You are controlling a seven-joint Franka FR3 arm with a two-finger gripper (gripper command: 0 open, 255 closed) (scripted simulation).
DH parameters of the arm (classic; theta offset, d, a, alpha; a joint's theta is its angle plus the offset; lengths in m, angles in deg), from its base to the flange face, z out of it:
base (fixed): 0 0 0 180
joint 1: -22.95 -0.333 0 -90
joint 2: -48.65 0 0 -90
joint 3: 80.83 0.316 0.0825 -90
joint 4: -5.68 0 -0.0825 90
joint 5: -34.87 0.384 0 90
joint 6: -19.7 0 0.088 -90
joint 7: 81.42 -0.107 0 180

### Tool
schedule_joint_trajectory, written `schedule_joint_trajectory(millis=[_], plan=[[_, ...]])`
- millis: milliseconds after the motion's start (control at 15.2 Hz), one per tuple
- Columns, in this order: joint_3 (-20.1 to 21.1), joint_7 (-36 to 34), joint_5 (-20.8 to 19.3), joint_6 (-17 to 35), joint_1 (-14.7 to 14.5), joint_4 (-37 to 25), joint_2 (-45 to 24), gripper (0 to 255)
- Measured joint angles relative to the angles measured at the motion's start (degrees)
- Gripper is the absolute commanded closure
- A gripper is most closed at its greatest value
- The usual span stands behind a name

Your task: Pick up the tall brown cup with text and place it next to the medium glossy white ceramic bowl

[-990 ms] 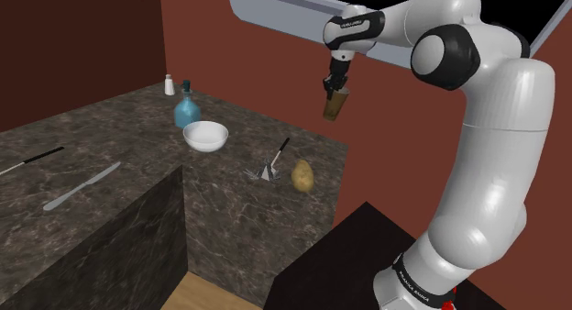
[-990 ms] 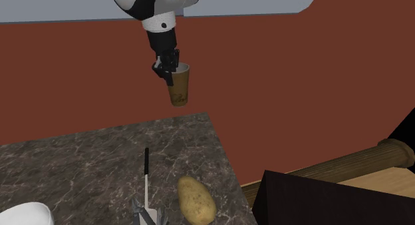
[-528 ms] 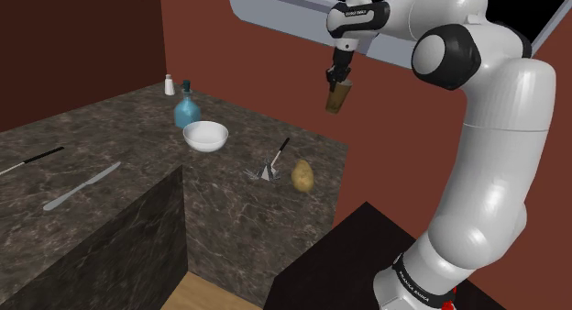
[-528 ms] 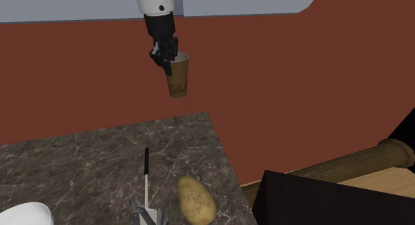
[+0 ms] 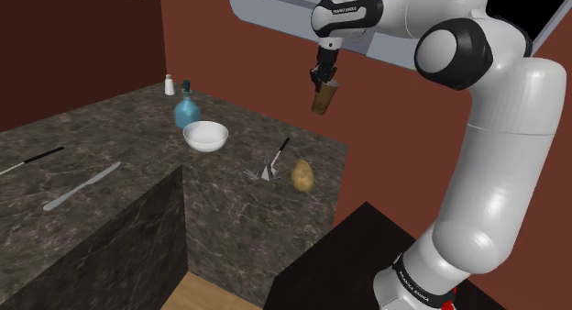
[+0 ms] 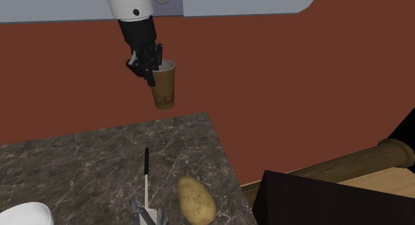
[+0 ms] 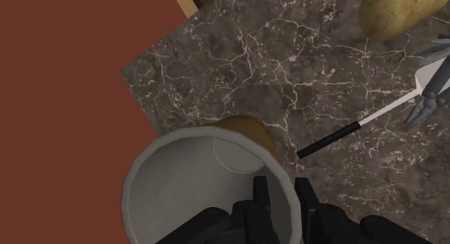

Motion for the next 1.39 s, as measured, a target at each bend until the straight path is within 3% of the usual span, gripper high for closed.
schedule_joint_trajectory(millis=[660,1386], plan=[[3.6,-12.1,-1.5,1.5,-8.3,2.1,-0.4,255],[7.4,-24.3,-2.0,-0.6,-16.6,-4.4,-6.0,255]])
